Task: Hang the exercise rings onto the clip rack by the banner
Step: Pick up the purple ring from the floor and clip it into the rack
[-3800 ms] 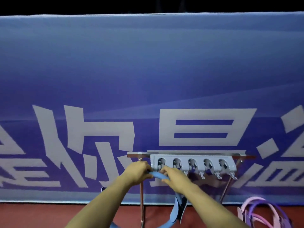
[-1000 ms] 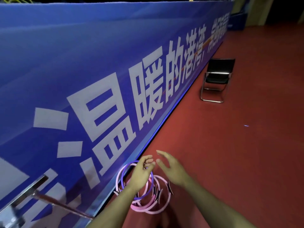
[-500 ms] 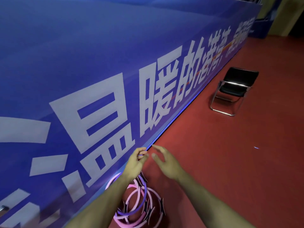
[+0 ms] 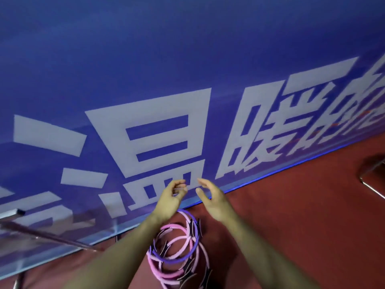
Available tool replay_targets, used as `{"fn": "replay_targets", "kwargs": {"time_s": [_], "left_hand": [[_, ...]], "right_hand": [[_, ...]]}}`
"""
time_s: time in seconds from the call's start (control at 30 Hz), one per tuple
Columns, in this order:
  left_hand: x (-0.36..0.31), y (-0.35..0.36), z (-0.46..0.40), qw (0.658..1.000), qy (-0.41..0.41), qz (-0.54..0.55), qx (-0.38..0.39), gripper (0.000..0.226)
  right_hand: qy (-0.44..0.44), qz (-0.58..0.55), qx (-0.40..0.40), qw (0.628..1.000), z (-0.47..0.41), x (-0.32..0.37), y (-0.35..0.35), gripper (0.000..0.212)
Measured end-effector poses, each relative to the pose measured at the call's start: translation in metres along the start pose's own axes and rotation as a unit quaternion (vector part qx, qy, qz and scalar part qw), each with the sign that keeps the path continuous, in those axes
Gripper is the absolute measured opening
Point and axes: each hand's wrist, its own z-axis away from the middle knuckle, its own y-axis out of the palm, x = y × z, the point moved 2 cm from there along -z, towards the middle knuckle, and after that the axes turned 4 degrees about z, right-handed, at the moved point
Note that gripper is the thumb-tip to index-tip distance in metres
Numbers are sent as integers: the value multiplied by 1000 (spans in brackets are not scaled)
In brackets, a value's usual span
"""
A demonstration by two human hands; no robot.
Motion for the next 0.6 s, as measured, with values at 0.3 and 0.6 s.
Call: {"fn": "replay_targets", "kwargs": {"time_s": [0.3, 0.6], "left_hand": [[72, -3, -44, 987, -71, 3, -146, 27], [231, -17, -116, 970, -132, 29, -201, 21]], "right_hand": [[-22, 31, 150, 988, -85, -63, 37, 44], [14, 98, 215, 972, -161, -193, 145, 39]]}}
